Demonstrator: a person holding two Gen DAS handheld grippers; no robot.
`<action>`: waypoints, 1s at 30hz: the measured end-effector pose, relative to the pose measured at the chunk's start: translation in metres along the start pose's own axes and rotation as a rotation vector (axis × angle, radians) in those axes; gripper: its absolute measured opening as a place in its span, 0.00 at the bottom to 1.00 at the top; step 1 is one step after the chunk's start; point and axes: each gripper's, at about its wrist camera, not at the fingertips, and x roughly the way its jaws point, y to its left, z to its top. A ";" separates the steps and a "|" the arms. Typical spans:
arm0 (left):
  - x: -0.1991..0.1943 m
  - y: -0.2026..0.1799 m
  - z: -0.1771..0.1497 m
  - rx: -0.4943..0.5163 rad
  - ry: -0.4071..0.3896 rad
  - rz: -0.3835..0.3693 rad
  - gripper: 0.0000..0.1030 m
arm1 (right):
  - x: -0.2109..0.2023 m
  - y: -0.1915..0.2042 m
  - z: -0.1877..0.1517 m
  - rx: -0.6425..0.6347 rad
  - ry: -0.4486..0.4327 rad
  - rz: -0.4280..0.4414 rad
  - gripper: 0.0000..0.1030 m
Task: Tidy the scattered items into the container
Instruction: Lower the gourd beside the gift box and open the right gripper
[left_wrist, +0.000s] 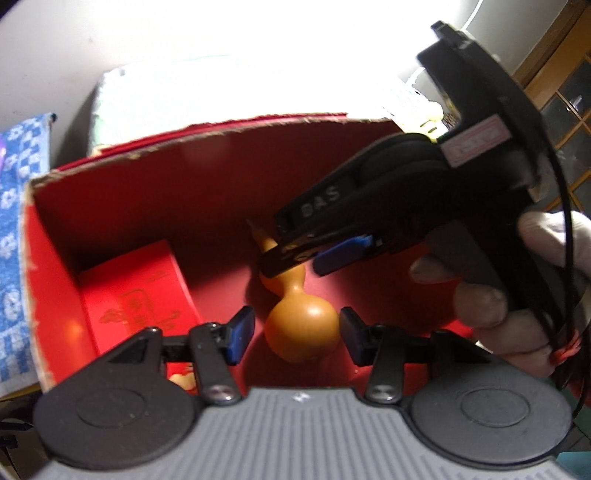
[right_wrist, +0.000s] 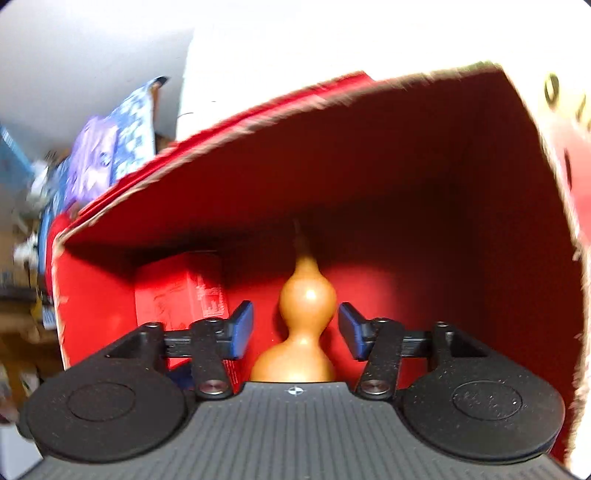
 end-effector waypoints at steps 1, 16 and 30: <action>0.002 0.000 0.000 0.001 0.006 -0.006 0.47 | 0.005 -0.003 0.002 0.023 0.014 0.017 0.40; -0.012 0.004 -0.010 -0.047 -0.004 0.015 0.44 | 0.040 0.024 -0.001 0.072 0.112 0.157 0.31; -0.004 0.012 -0.011 -0.083 0.008 0.066 0.44 | 0.040 0.049 0.002 0.017 0.077 0.135 0.34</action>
